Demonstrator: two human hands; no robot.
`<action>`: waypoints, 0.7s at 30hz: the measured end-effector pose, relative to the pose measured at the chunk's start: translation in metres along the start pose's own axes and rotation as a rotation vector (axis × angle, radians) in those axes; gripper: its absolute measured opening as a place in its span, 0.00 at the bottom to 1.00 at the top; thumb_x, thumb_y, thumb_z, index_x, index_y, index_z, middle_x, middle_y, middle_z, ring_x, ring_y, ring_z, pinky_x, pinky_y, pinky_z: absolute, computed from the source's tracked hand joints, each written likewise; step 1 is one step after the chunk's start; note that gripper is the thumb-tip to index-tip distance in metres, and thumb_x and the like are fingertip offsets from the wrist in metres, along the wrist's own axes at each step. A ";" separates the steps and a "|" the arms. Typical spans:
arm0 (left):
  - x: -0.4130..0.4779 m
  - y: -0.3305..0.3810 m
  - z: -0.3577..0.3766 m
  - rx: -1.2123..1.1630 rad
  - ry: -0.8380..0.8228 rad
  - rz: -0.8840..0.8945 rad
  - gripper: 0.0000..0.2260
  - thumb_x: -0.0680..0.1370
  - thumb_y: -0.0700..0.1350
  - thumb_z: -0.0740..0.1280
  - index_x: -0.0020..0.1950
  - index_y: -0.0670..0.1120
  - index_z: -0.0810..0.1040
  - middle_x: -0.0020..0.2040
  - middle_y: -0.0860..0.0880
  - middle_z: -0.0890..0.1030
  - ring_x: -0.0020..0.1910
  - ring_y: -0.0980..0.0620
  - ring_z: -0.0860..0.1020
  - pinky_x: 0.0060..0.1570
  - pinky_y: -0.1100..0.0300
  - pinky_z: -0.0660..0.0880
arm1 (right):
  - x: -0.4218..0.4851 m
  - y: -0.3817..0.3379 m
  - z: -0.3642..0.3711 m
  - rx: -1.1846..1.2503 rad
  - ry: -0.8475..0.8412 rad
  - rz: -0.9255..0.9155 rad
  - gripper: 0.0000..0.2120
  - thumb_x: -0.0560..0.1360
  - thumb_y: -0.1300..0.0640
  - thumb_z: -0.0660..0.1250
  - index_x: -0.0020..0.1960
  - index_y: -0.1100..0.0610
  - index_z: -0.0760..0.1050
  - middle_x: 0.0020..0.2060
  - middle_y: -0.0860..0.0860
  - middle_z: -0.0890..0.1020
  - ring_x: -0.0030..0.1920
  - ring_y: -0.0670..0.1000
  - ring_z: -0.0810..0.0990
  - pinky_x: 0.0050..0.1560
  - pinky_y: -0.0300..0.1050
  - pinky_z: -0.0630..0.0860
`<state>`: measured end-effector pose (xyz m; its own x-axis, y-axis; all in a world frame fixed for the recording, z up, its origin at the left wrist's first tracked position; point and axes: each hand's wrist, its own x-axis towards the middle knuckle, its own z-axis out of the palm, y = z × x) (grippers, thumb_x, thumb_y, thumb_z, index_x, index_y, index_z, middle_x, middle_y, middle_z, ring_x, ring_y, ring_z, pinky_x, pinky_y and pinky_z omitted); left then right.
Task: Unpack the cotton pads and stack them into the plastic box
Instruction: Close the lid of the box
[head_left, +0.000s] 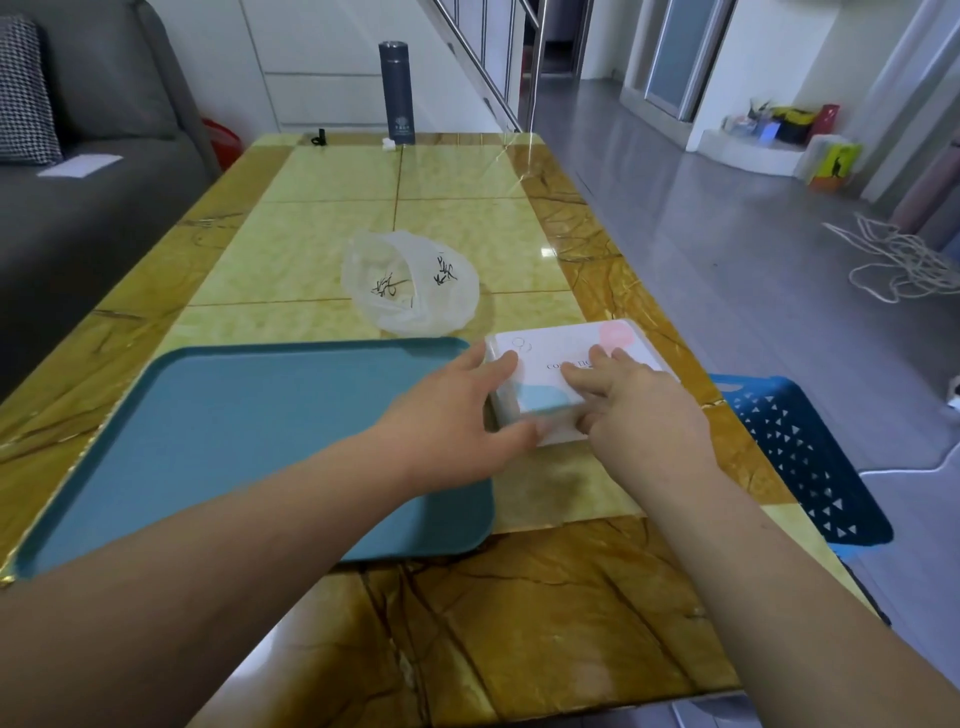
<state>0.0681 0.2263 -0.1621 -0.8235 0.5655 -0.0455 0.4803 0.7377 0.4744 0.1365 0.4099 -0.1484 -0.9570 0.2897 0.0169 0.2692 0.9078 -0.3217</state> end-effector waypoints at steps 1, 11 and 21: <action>0.000 0.000 0.002 0.073 0.016 0.026 0.36 0.80 0.63 0.64 0.84 0.57 0.54 0.85 0.55 0.50 0.81 0.50 0.60 0.74 0.52 0.65 | 0.000 -0.004 0.000 0.017 0.009 -0.005 0.27 0.80 0.59 0.67 0.74 0.39 0.72 0.80 0.45 0.65 0.78 0.50 0.65 0.68 0.52 0.74; 0.017 -0.051 -0.019 -0.225 0.459 -0.084 0.13 0.78 0.53 0.69 0.62 0.53 0.80 0.68 0.57 0.70 0.54 0.54 0.79 0.59 0.51 0.78 | 0.007 -0.052 0.012 0.042 0.010 -0.140 0.19 0.78 0.53 0.68 0.69 0.50 0.79 0.73 0.53 0.74 0.75 0.56 0.66 0.77 0.53 0.59; 0.061 -0.066 -0.039 -0.324 0.160 -0.199 0.26 0.76 0.49 0.73 0.74 0.51 0.74 0.75 0.52 0.70 0.66 0.49 0.77 0.68 0.51 0.75 | 0.017 -0.055 0.035 0.277 0.112 -0.201 0.25 0.75 0.53 0.71 0.72 0.47 0.76 0.78 0.50 0.69 0.81 0.52 0.60 0.82 0.59 0.49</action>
<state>-0.0256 0.1975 -0.1617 -0.9397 0.3398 -0.0393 0.2079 0.6586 0.7232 0.1020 0.3546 -0.1634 -0.9658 0.1591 0.2045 0.0225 0.8377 -0.5456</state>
